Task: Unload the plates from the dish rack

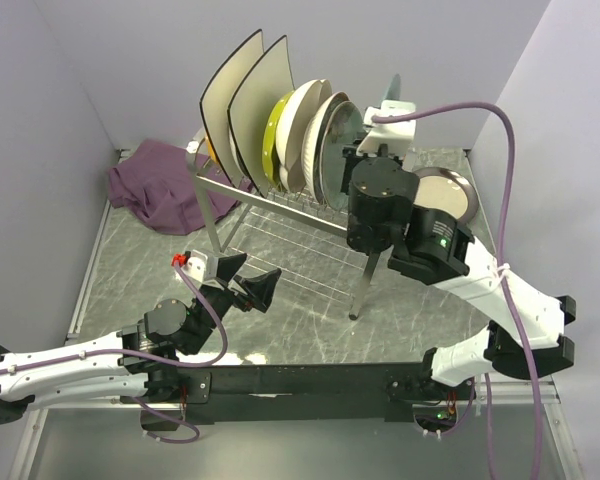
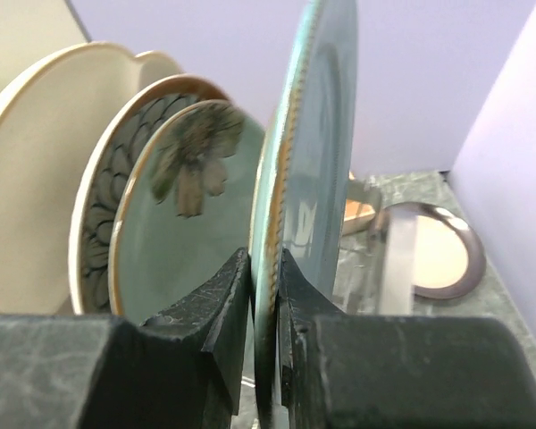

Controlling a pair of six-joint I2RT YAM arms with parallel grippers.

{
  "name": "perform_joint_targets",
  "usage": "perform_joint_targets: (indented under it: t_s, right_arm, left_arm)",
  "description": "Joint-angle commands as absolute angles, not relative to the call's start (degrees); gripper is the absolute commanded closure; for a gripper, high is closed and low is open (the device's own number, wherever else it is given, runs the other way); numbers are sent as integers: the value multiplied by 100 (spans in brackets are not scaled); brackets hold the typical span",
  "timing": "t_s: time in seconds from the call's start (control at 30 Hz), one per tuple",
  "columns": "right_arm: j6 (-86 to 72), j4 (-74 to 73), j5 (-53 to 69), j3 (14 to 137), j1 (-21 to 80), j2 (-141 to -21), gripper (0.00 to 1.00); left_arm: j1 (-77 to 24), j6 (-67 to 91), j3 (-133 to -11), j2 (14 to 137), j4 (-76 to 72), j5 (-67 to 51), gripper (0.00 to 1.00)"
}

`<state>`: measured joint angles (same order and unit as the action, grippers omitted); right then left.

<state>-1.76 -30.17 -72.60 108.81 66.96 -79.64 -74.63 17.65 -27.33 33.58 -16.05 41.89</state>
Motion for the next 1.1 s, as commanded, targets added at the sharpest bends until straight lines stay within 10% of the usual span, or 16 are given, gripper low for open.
perform_joint_targets:
  t_s: [0.0,0.6,1.07]
  right_arm:
    - [483,-2014,-7594,10864,6767,-7577,100]
    - [4154,957,-7049,10748,6627,-7848,100]
    - [3533,210,-6259,10872,4896,-7770,100]
  left_arm:
    - [-7488,1679,-2777,3366,-1828,4228,1]
    - [-7488,1670,-2769,3349,-1811,4254,1]
    - [-7488,1687,-2760,3331,-1819,4210,1]
